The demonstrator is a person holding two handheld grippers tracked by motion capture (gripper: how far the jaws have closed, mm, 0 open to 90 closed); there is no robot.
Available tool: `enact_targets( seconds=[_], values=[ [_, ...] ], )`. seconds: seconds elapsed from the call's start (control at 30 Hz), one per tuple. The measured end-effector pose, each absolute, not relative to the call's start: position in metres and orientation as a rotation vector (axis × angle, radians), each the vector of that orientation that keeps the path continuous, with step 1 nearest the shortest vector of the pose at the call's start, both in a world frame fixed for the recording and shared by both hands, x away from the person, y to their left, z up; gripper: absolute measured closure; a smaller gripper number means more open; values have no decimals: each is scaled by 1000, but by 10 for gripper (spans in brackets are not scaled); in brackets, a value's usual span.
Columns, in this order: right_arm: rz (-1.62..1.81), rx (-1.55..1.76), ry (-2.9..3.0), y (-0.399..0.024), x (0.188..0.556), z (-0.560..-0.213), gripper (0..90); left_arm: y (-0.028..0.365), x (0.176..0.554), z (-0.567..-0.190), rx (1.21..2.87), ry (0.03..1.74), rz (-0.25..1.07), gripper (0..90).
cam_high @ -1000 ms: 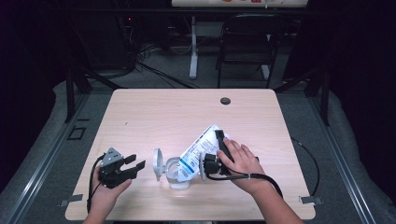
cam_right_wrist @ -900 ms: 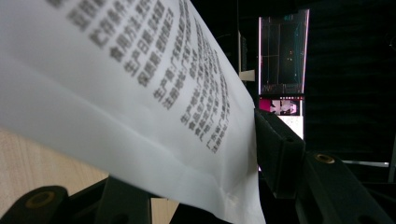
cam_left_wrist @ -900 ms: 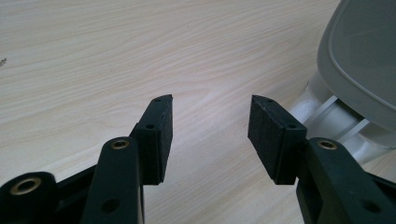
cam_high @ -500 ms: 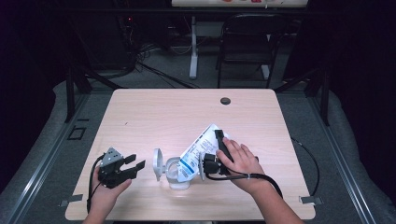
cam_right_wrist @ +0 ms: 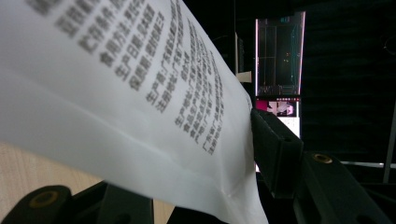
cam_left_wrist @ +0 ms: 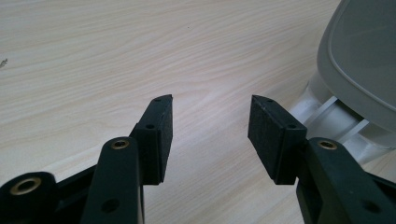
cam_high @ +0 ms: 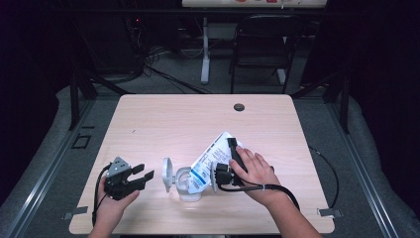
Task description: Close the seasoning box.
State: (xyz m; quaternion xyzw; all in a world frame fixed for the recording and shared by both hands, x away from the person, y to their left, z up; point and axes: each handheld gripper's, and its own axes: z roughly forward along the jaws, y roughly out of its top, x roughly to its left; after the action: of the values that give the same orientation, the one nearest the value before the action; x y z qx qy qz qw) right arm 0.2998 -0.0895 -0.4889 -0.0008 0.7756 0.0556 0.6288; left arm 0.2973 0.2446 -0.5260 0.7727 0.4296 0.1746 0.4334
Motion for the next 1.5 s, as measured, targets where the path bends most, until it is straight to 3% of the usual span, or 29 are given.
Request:
enact_targets(
  seconds=[1.5],
  values=[
    [151, -23, 1750, -88, 298, -485, 559, 245, 297, -526, 1923, 1066, 437, 508]
  ],
)
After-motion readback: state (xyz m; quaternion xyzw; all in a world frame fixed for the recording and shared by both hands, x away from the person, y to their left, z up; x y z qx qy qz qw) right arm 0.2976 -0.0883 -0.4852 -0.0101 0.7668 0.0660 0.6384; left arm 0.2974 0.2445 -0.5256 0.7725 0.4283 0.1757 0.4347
